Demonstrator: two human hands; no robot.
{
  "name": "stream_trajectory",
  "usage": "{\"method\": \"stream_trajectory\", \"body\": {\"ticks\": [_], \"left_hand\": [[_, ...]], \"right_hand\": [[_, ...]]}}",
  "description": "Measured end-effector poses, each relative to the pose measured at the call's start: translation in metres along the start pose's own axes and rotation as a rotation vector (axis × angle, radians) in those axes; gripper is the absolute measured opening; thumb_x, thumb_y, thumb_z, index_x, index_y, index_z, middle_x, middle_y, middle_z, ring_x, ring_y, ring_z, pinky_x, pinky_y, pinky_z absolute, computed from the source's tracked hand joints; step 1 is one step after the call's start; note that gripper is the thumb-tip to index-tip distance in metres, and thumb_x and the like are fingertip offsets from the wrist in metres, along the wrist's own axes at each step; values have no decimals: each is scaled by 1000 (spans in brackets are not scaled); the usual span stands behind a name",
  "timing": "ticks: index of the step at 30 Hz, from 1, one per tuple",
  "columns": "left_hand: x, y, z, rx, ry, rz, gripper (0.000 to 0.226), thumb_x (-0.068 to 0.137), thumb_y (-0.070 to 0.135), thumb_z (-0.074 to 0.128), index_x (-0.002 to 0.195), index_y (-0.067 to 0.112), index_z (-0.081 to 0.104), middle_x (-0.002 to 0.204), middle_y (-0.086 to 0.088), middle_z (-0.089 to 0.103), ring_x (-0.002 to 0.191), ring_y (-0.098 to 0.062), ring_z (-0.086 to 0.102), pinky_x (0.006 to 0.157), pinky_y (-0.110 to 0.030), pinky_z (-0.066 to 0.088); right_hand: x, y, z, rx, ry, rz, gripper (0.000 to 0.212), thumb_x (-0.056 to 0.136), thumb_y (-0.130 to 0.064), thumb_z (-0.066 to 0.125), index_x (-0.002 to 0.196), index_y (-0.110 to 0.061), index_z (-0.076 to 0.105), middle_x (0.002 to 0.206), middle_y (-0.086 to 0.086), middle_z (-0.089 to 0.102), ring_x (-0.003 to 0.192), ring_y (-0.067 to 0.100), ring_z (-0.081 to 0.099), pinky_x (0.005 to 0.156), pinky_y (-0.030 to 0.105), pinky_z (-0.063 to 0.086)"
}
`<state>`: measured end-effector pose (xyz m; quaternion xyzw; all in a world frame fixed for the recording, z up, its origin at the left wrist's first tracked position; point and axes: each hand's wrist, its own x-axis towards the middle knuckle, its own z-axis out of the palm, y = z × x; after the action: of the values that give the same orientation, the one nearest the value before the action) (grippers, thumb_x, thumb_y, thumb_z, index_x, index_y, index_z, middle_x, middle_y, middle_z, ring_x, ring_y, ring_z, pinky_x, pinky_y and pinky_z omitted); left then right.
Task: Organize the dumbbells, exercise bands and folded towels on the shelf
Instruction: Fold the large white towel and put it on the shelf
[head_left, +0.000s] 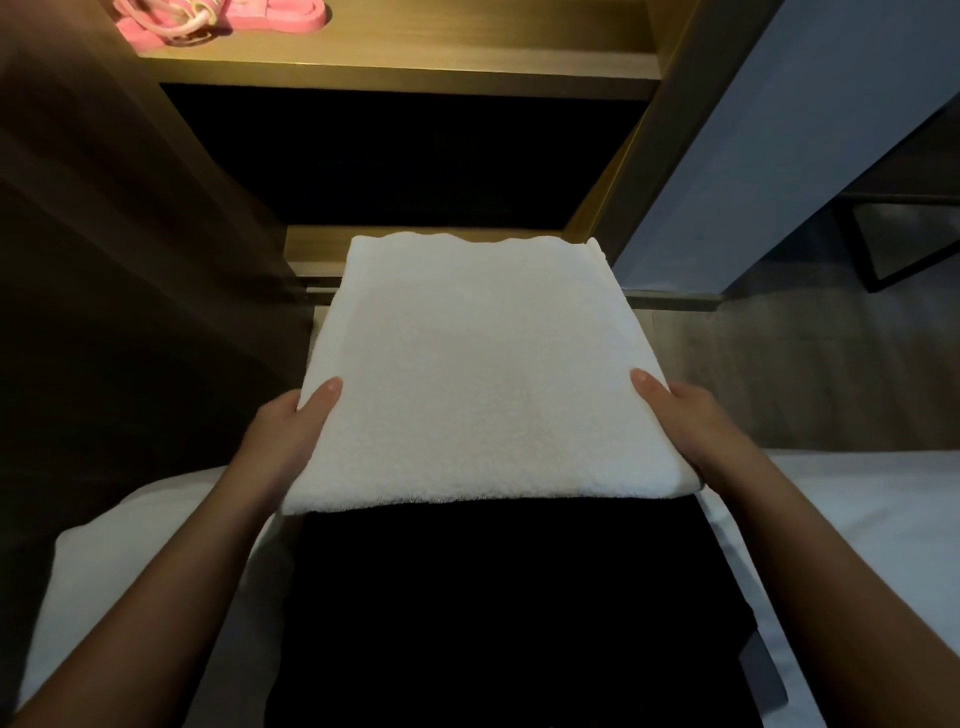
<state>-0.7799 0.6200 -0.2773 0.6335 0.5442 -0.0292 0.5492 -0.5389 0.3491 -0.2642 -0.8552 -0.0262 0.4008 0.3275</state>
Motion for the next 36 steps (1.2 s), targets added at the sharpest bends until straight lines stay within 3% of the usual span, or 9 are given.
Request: {"method": "stream_trajectory", "body": {"ticks": [4, 8, 12, 17, 20, 23, 26, 30, 36], "left_hand": [[-12, -12, -6, 14, -4, 78, 47, 96, 42, 52, 135, 16, 45, 124, -3, 53, 107, -19, 52, 80, -35, 44], [-34, -35, -20, 184, 63, 557, 54, 76, 59, 57, 126, 43, 43, 131, 19, 43, 114, 0, 48, 85, -17, 41], [-40, -40, -31, 538, -10, 885, 67, 79, 58, 56, 139, 33, 43, 148, 20, 34, 136, -1, 34, 104, -27, 36], [-33, -37, -25, 950, -93, 1094, 78, 77, 35, 68, 147, 25, 35, 157, 5, 30, 145, -14, 27, 117, -46, 26], [-30, -36, -23, 1002, -84, 1112, 91, 66, 22, 87, 145, 19, 41, 155, 2, 35, 142, -12, 29, 116, -42, 25], [-33, -37, -24, 861, -8, 1128, 81, 62, 11, 90, 135, 19, 54, 143, 0, 51, 132, -16, 47, 112, -36, 33], [-37, -27, -30, 598, 23, 1014, 68, 69, 3, 84, 124, 31, 59, 127, 10, 63, 118, -11, 59, 104, -38, 48], [-42, -4, -44, 351, -29, 885, 52, 71, -7, 76, 90, 40, 67, 97, 18, 68, 93, 1, 62, 76, -10, 47], [-55, 33, -67, -287, -241, 693, 32, 48, 32, 71, 80, 32, 73, 79, 9, 67, 72, -5, 64, 56, -16, 50]], "right_hand": [[-13, 12, -6, 60, 14, -62, 44, 96, -45, 50, 132, -19, 46, 127, 7, 55, 98, 18, 56, 83, 37, 46], [-31, 35, -19, 127, -41, -304, 66, 86, -38, 64, 143, -40, 31, 132, -9, 46, 107, 1, 53, 76, 22, 49], [-46, 41, -29, -232, -115, -636, 81, 72, -53, 73, 137, -61, 25, 144, -41, 23, 129, -19, 29, 103, 18, 37], [-44, 37, -15, -634, -81, -969, 80, 79, -29, 78, 145, -42, 34, 157, -15, 28, 146, 3, 20, 119, 36, 21], [-40, 31, -8, -766, -56, -1002, 80, 81, -21, 76, 144, -41, 31, 156, -17, 20, 145, 2, 14, 117, 23, 8], [-38, 28, -4, -771, -26, -985, 78, 83, -17, 74, 143, -40, 30, 153, -20, 19, 142, 0, 15, 113, 20, 9], [-41, 23, -9, -672, 73, -942, 63, 80, -12, 74, 135, -34, 50, 144, -12, 48, 130, 12, 47, 110, 30, 34], [-49, 5, -29, -427, 73, -923, 42, 74, -7, 74, 96, -41, 64, 99, -14, 70, 92, 7, 65, 77, 25, 53], [-66, -28, -61, 164, -173, -774, 39, 72, -11, 68, 98, -40, 68, 95, -12, 67, 84, 7, 66, 65, 19, 53]]}}
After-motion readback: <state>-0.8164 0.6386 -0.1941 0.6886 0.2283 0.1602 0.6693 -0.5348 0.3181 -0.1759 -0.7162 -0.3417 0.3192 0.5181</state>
